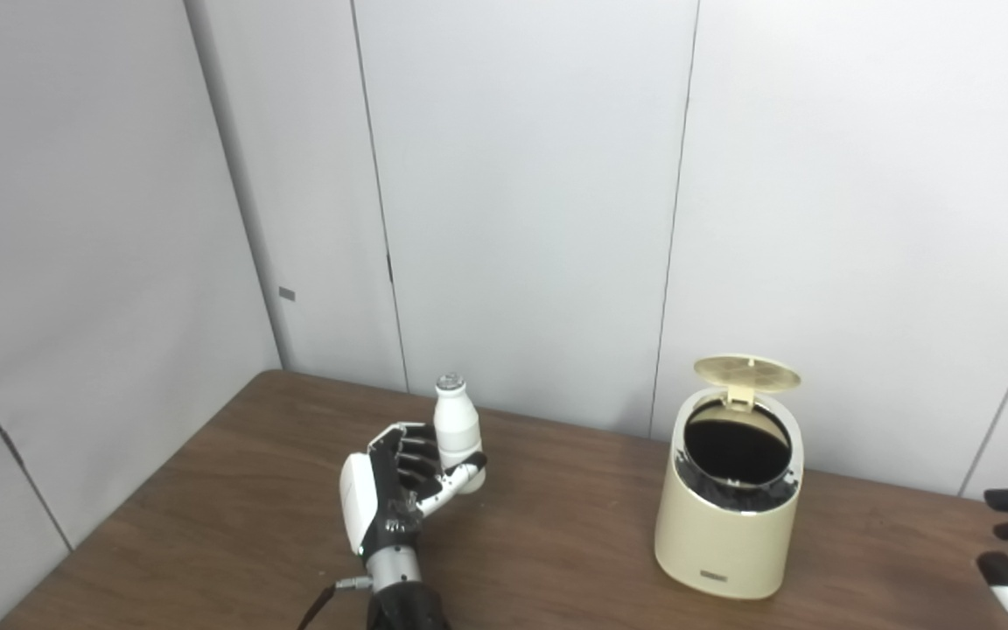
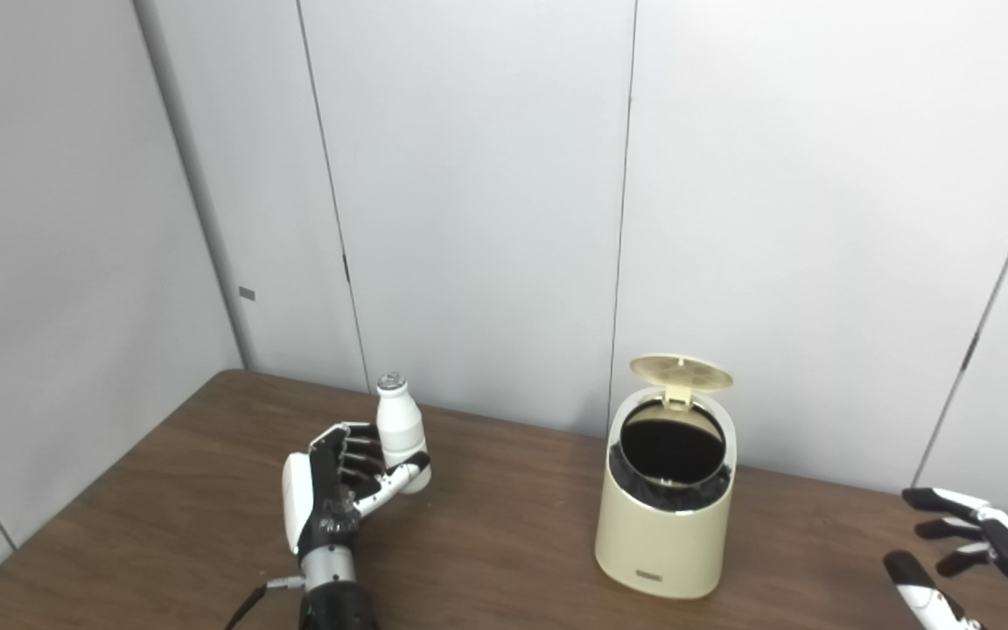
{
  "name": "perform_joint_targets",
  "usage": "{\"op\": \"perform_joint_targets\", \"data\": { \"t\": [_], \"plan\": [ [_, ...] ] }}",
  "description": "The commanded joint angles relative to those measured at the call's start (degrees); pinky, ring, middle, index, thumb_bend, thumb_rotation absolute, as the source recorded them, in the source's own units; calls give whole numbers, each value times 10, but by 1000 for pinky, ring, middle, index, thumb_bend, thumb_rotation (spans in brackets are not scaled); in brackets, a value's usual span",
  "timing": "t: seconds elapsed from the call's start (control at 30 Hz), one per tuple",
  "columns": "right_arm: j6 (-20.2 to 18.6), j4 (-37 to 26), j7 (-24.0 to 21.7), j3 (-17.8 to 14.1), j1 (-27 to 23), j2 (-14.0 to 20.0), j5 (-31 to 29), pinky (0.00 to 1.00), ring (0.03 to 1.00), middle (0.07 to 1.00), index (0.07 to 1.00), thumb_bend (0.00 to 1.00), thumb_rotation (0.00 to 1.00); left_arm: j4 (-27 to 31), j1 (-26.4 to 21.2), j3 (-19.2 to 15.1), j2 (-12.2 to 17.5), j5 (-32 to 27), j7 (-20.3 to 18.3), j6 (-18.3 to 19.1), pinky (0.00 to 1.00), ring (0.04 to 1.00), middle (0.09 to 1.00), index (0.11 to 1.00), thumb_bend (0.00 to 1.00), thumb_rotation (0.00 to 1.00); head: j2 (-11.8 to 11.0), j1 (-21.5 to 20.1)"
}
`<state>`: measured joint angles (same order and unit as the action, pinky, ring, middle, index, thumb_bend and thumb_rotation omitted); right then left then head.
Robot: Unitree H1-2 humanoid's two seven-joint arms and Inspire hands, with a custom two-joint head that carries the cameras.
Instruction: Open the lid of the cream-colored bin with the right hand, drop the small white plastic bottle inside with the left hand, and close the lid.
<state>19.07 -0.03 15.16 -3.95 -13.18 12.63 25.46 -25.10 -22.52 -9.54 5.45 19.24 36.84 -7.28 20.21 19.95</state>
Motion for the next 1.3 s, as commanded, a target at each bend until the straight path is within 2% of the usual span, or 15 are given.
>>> {"op": "perform_joint_targets", "data": {
  "t": [0.0,0.3,0.57,0.63,0.73,0.77,0.83,0.87,0.93,1.03,1.17,1.27],
  "plan": [
    [-1,-23,0,-4,-12,2,-2,389,589,657,630,458,753,2,-13,-1,6,-4,3,-21,307,413,463,513,503,0,0,0],
    [-11,-44,-8,-2,-8,-3,-1,382,584,652,619,374,681,18,-6,5,9,-7,-5,-16,315,421,468,514,503,0,1,-5],
    [-22,-66,-13,2,-4,-16,3,385,588,653,614,309,611,59,8,19,17,-4,-28,-50,353,441,474,494,504,0,0,-24],
    [-11,-68,-3,3,-5,-21,16,300,499,636,608,245,515,76,13,23,19,-5,-37,-63,365,447,477,489,504,0,0,-30],
    [-18,-75,4,5,-5,-29,38,233,403,632,606,163,342,109,18,25,17,4,-42,-58,398,468,497,458,504,0,-1,-42],
    [-24,-79,3,6,-4,-32,42,232,401,633,607,160,328,120,20,25,16,4,-44,-57,400,470,499,455,503,0,-1,-52],
    [-33,-88,1,9,-4,-40,45,254,437,636,609,146,190,142,24,23,16,1,-52,-54,417,481,508,443,502,0,0,-71],
    [-35,-90,1,10,-4,-43,46,250,431,636,608,153,77,153,25,23,16,3,-54,-54,419,489,508,439,502,0,1,-73],
    [-38,-90,4,11,-4,-49,55,259,445,644,611,166,20,174,28,22,19,5,-60,-55,402,489,497,445,503,0,1,-95],
    [-28,-74,14,11,-5,-53,63,309,481,648,618,218,1,203,31,20,22,-1,-75,-59,388,475,488,458,504,0,2,-114],
    [-23,-48,25,15,-3,-56,68,408,558,688,644,280,0,242,35,14,24,-34,-103,-77,507,529,473,444,500,0,4,-158],
    [-10,-30,38,20,-6,-57,76,404,548,706,648,294,0,264,37,12,23,-51,-121,-86,555,475,498,454,503,0,5,-178]
  ]
}}
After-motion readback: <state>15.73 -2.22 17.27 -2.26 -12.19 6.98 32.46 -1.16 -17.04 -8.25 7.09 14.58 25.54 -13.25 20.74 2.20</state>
